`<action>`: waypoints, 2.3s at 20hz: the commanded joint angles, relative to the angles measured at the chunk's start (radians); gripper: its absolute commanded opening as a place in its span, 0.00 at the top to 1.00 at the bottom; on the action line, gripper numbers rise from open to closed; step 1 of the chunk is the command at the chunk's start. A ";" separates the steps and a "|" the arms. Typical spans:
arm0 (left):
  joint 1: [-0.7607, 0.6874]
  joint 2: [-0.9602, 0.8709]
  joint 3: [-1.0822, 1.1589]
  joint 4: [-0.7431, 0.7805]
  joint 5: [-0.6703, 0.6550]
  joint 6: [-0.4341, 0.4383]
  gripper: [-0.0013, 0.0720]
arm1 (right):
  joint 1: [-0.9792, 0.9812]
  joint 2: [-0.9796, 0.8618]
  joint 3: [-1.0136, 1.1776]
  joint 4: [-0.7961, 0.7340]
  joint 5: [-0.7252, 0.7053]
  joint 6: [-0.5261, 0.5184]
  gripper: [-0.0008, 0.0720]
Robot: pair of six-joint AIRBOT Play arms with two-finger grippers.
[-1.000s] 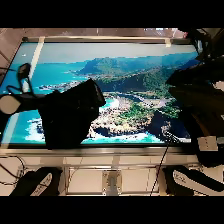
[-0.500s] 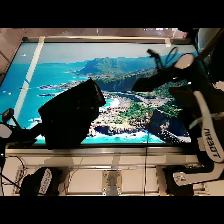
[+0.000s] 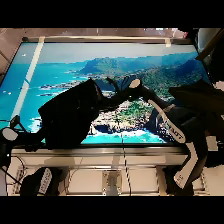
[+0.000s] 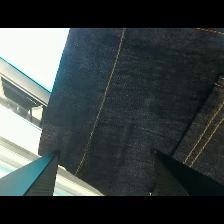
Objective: Fold the clothes and pants, and hang the long-sleeved shirts on hangers.
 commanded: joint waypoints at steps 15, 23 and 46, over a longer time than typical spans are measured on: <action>0.002 -0.011 -0.003 -0.013 0.022 0.050 0.09 | -0.246 -0.017 0.363 -0.337 0.287 0.177 0.98; -0.098 -0.061 -0.003 -0.426 0.092 0.311 0.09 | -0.278 -0.019 0.482 -0.499 0.146 0.213 0.97; -0.971 -0.219 -0.187 -0.660 0.840 -0.307 0.23 | -0.701 0.361 0.471 -0.523 0.402 0.245 0.27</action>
